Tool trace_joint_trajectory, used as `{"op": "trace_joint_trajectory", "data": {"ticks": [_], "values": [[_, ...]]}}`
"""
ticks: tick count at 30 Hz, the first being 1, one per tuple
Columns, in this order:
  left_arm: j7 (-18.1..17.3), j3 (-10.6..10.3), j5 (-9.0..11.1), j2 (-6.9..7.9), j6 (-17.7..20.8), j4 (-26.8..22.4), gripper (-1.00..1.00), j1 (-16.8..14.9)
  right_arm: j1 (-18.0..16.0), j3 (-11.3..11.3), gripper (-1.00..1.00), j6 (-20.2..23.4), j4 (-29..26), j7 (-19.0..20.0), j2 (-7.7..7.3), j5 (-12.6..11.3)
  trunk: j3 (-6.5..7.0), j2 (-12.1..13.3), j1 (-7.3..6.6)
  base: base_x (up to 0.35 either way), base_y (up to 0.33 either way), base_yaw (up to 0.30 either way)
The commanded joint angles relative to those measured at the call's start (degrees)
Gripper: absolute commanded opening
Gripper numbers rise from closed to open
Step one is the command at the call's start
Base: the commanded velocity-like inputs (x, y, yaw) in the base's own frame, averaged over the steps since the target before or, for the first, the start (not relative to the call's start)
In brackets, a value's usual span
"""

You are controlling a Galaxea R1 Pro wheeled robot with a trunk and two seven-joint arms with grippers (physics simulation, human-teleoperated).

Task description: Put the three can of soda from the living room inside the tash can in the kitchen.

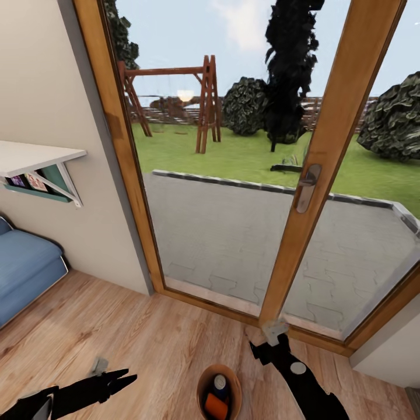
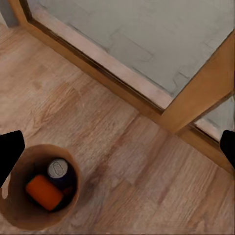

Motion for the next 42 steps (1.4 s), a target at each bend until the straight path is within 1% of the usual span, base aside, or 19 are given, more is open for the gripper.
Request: {"op": "trace_joint_trajectory", "data": {"ticks": [1, 2, 3, 5, 7, 9, 12, 14, 17, 25, 26, 29, 34, 35, 37, 38, 40, 41, 42], "values": [[0.7, 0.1, 0.0, 0.16, 0.0, 0.8, 1.00, 0.0, 0.0, 0.0, 1.00, 0.0, 1.1, -0.1, -0.55, 0.0, 0.01, 0.0, 0.00, 0.000, 0.000, 0.000], [2.2, 0.0, 0.0, 0.39, -0.1, 2.3, 1.00, 0.0, 0.0, 0.0, 1.00, 0.0, 3.1, -0.4, -1.73, 0.0, 0.01, 0.0, 0.00, 0.000, 0.000, 0.000], [2.9, 0.0, 0.0, 0.48, -0.1, 3.0, 1.00, 0.0, 0.0, 0.0, 1.00, 0.0, 4.1, -0.7, -2.31, 0.0, 0.01, 0.0, 0.00, 0.000, 0.000, 0.000], [7.2, -0.2, -0.8, 0.59, -0.1, 6.2, 1.00, 0.2, 0.0, 0.1, 1.00, 0.5, 8.6, -1.4, -4.52, 0.1, 0.01, 0.0, 0.00, 0.000, 0.000, 0.000], [8.8, -0.2, -1.5, 0.54, -0.1, 7.2, 1.00, 0.3, 0.0, 0.1, 1.00, 0.9, 10.5, -1.5, -5.14, 0.1, 0.01, 0.0, 0.00, 0.000, 0.000, 0.000], [10.9, -0.3, -4.1, 0.44, 0.0, 8.5, 1.00, 0.9, 0.0, 0.1, 1.00, 4.9, 15.8, -1.7, -5.95, 0.1, 0.01, 0.0, 0.00, 0.000, 0.000, 0.000], [11.5, -0.3, -5.2, 0.46, 0.2, 8.9, 1.00, 2.6, 0.1, 0.2, 1.00, 10.8, 19.4, -1.8, -6.16, 0.1, 0.01, 0.0, 0.00, 0.000, 0.000, 0.000], [11.6, -0.3, -5.4, 0.47, 0.3, 8.9, 1.00, 3.6, 0.1, 0.2, 1.00, 13.0, 20.9, -1.8, -6.19, 0.1, 0.01, 0.0, 0.00, 0.000, 0.000, 0.000], [11.8, -0.3, -5.7, 0.34, 0.3, 9.0, 1.00, 5.7, 0.1, 0.2, 1.00, 16.4, 25.6, -1.9, -6.26, 0.1, 0.01, 0.0, 0.00, 0.000, 0.000, 0.000], [13.6, -0.3, -5.8, -0.33, 0.4, 9.0, 1.00, 9.4, 0.1, 0.2, 1.00, 17.6, 37.3, -3.8, -6.35, 0.0, 0.01, 0.0, 0.00, 0.000, 0.000, 0.000], [14.6, -0.3, -5.8, -0.53, 0.5, 9.0, 1.00, 10.1, 0.1, 0.2, 1.00, 17.4, 39.5, -4.4, -6.35, 0.0, 0.01, 0.0, 0.00, 0.000, 0.000, 0.000], [16.5, -0.3, -5.8, -0.94, 0.6, 9.0, 1.00, 11.3, 0.4, 0.3, 1.00, 17.0, 41.5, -5.1, -6.34, 0.0, 0.01, 0.0, 0.00, 0.000, 0.000, 0.000], [24.1, -0.3, -5.8, -2.10, 0.6, 9.0, 1.00, 15.0, 1.7, 0.3, 1.00, 16.7, 43.1, -6.5, -6.47, -0.1, 0.01, 0.0, 0.00, 0.000, 0.000, 0.000], [27.1, -0.3, -5.8, -2.30, 0.6, 9.0, 1.00, 16.1, 2.3, 0.3, 1.00, 16.7, 43.3, -6.9, -6.57, -0.1, 0.01, 0.0, 0.00, 0.000, 0.000, 0.000], [30.2, -0.3, -5.8, -2.43, 0.6, 9.0, 1.00, 17.0, 2.9, 0.3, 1.00, 16.6, 43.4, -7.2, -6.68, -0.1, 0.01, 0.0, 0.00, 0.000, 0.000, 0.000], [33.3, -0.3, -5.8, -2.55, 0.6, 9.0, 1.00, 17.8, 3.3, 0.3, 1.00, 16.6, 43.5, -7.4, -6.74, -0.1, 0.01, 0.0, 0.00, 0.000, 0.000, 0.000], [36.4, -0.3, -5.8, -2.64, 0.7, 9.0, 1.00, 18.4, 3.6, 0.3, 1.00, 16.6, 43.5, -7.5, -6.78, -0.1, 0.01, 0.0, 0.00, 0.000, 0.000, 0.000], [39.5, -0.3, -5.9, -2.71, 0.7, 9.0, 1.00, 18.9, 3.9, 0.3, 1.00, 16.6, 43.5, -7.6, -6.81, -0.1, 0.01, 0.0, 0.00, 0.000, 0.000, 0.000], [40.9, -0.3, -5.9, -2.76, 0.7, 9.0, 1.00, 19.1, 4.1, 0.3, 1.00, 16.6, 43.5, -7.7, -6.82, -0.1, 0.01, 0.0, 0.00, 0.000, 0.000, 0.000]]}}
